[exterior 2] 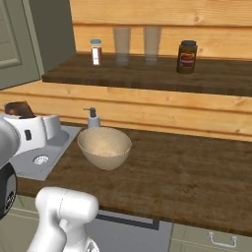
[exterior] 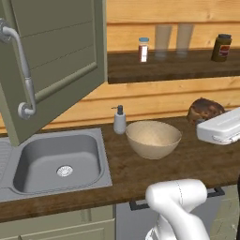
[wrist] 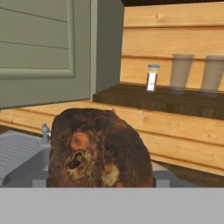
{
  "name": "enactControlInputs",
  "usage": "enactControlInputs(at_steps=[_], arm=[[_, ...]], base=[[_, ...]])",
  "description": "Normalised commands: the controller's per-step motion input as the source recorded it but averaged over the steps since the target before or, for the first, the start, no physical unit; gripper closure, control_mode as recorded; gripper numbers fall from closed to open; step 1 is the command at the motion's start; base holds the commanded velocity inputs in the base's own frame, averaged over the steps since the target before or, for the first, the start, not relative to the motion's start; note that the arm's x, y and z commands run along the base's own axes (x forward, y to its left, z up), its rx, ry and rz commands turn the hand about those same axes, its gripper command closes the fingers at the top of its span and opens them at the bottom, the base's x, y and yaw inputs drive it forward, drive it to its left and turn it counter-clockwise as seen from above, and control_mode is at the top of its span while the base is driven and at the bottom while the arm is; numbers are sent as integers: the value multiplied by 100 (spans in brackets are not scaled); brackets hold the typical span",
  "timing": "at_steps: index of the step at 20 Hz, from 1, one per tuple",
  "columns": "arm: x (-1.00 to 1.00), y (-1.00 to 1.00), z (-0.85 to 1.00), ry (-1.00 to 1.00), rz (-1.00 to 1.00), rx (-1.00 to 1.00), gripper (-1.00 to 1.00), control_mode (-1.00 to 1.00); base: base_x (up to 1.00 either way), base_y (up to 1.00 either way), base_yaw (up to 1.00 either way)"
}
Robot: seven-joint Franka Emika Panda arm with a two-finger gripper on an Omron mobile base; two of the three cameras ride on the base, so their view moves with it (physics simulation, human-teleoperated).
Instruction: Open the cabinet, pick up the bread from the cabinet and place it in the basket. Then move the basket to the dining counter.
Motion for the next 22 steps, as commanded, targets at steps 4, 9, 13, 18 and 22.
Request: enactControlInputs(at_steps=[4, 9, 13, 18, 22], arm=[[0, 0, 0, 0, 0, 0, 100, 100], [80, -5, -46, 9, 0, 0, 100, -100], [100, -31, -92, 22, 3, 0, 100, -100], [59, -50, -74, 11, 0, 0, 100, -100], [54, -24, -58, 5, 0, 0, 100, -100]], base=[[94, -6, 0], [20, 0, 0], [0, 0, 0], [0, 0, 0], [0, 0, 0]])
